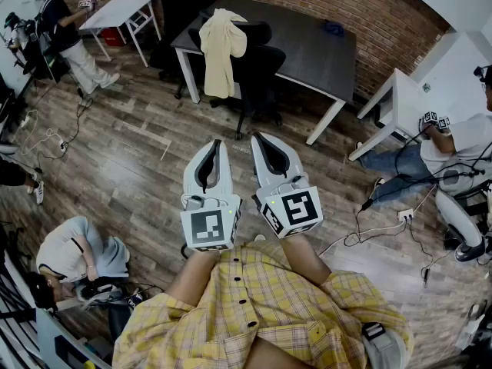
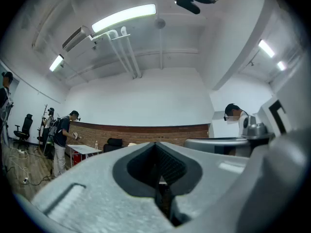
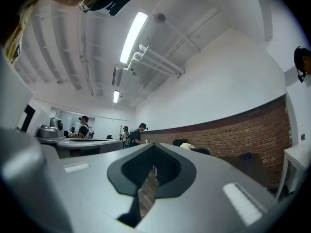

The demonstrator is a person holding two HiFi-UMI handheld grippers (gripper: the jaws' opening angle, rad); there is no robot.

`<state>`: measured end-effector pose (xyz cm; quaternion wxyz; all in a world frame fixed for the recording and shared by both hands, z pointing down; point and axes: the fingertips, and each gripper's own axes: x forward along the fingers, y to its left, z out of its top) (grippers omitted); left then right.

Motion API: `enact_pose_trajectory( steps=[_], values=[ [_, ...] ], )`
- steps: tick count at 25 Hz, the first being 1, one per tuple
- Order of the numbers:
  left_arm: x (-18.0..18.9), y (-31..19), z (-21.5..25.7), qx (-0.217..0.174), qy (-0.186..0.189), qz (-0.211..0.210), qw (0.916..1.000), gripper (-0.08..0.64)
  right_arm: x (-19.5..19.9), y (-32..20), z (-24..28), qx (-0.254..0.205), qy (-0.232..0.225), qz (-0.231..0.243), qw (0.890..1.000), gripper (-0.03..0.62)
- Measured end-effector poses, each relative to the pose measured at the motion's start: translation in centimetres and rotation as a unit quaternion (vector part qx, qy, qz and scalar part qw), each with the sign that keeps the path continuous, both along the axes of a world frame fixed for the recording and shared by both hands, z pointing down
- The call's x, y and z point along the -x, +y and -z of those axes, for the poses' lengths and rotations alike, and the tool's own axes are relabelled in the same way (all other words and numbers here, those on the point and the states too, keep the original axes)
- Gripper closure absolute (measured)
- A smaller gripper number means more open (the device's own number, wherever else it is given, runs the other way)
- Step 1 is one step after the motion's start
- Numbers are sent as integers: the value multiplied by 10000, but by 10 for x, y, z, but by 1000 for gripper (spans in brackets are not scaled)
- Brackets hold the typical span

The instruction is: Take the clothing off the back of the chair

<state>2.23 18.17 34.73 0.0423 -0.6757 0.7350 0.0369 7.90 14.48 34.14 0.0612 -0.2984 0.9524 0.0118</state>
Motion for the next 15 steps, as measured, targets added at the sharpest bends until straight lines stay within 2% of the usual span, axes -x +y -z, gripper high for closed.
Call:
enact_pose_trajectory(
  steps=[11, 15],
  values=[
    [-15, 3, 2, 14, -44, 124, 9999, 560, -12, 1, 2, -45, 30, 139, 9999, 592],
    [-24, 0, 5, 52, -64, 199, 9998, 560, -25, -5, 8, -3, -101, 139, 9999, 592]
  ],
)
